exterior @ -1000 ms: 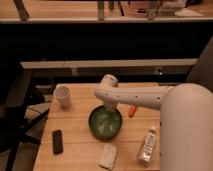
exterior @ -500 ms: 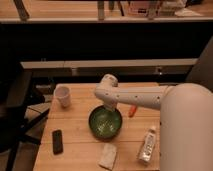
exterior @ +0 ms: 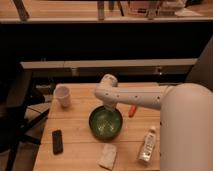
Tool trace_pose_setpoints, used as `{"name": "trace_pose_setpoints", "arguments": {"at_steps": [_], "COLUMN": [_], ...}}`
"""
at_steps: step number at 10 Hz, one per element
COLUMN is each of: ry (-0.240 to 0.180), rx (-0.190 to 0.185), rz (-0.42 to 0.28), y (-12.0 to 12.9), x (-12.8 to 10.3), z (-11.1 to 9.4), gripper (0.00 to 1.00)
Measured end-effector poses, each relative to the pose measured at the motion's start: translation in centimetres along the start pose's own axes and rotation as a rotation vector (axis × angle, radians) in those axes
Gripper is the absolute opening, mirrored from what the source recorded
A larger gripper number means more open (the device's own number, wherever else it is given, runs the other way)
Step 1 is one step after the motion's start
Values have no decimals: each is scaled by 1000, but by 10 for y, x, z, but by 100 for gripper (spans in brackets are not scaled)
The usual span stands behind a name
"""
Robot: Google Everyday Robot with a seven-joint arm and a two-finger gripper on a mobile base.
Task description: Drag the ceramic bowl in a circle
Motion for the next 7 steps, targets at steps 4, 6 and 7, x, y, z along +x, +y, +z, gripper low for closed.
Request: {"name": "trace_pose_setpoints", "arguments": {"at_steps": [4, 6, 7], "ry": [1, 3, 6], "rx": [-3, -4, -5], "rz": [-22, -35, -41], "y": [-1, -2, -2], "x": [2, 2, 4], "z": [-1, -2, -3], "gripper": [1, 1, 1]}}
